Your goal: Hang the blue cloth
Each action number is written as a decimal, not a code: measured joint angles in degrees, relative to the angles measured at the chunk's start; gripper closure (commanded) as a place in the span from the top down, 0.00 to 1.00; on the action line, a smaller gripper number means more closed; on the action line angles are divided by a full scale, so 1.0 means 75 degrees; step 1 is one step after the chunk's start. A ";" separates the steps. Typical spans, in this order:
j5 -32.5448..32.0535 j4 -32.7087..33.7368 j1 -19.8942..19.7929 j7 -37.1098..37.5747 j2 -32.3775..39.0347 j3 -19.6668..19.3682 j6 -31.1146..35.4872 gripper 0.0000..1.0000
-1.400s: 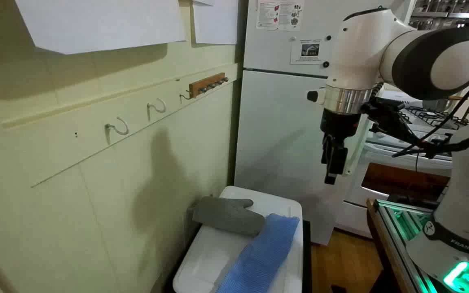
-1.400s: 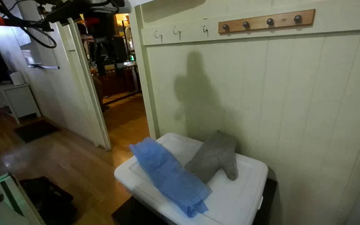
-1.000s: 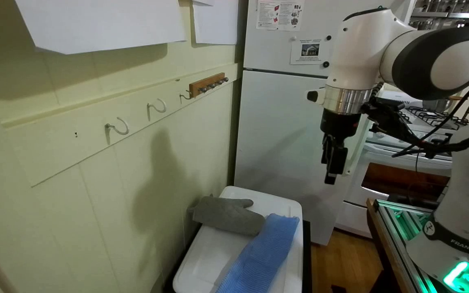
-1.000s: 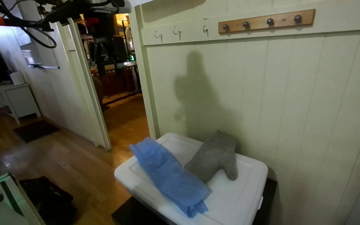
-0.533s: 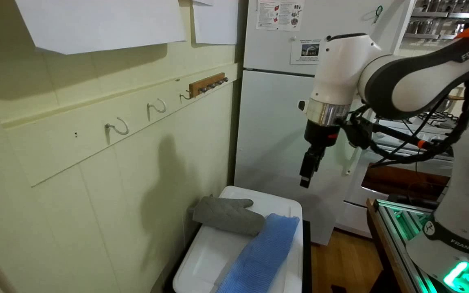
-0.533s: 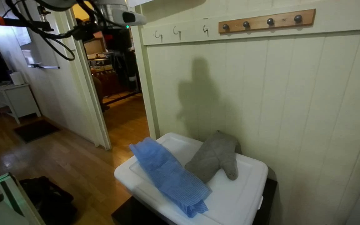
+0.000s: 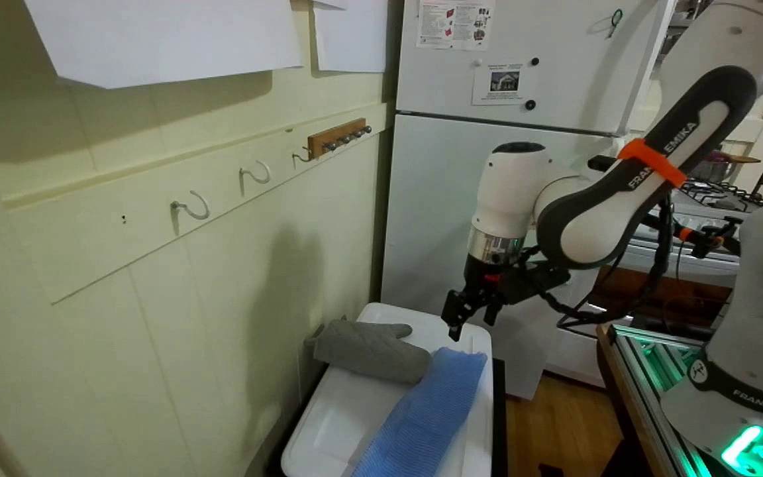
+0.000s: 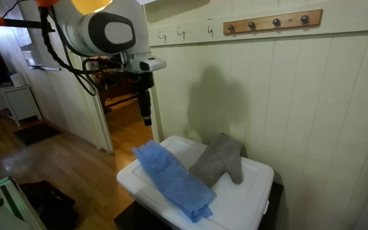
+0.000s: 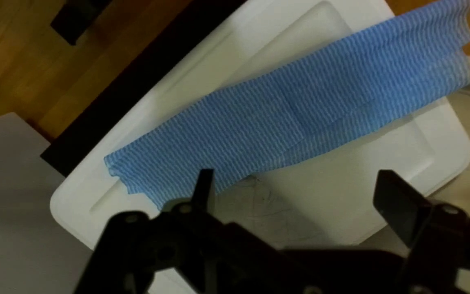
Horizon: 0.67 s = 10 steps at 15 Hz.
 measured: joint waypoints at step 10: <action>0.1849 0.0583 0.0190 0.1024 0.3308 -0.0383 0.2988 1.00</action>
